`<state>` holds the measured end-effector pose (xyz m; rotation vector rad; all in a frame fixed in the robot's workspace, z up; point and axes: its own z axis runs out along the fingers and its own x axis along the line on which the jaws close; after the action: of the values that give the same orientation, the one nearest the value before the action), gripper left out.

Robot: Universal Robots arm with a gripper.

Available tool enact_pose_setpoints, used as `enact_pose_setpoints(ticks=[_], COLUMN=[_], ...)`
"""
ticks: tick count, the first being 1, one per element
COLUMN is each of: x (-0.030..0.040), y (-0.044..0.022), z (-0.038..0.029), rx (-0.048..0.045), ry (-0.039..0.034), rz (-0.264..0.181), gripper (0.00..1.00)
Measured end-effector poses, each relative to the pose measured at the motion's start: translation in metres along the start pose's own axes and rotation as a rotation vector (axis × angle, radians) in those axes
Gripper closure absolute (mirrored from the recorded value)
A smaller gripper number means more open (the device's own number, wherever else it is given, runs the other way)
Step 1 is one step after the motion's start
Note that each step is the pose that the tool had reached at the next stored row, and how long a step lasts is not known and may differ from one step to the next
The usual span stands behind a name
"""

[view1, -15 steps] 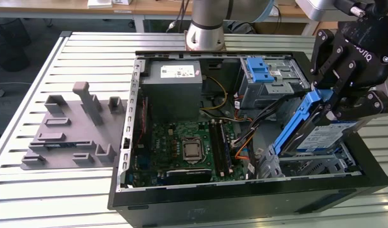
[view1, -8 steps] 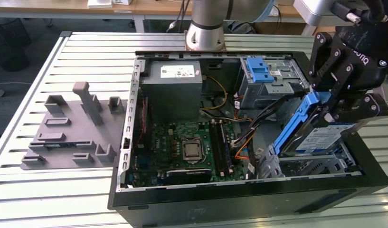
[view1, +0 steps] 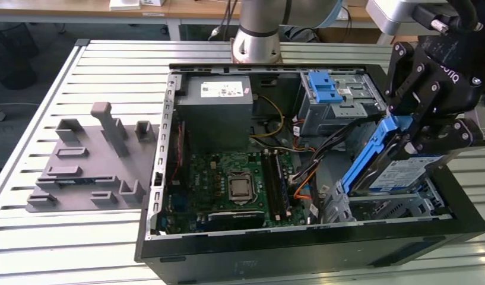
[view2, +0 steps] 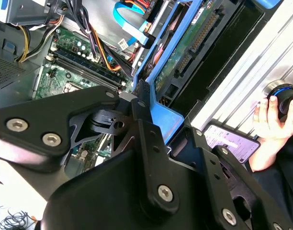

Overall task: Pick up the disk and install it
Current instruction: 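Insert the disk into the insertion slot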

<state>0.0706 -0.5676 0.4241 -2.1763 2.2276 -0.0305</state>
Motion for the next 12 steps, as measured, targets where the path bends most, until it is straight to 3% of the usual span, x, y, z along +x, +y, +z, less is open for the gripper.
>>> enact_pose_setpoints(ticks=[12], x=[0.0], y=[0.0001], z=[0.004], rx=[0.0], ry=[0.0001], rz=[0.0], gripper=[0.64])
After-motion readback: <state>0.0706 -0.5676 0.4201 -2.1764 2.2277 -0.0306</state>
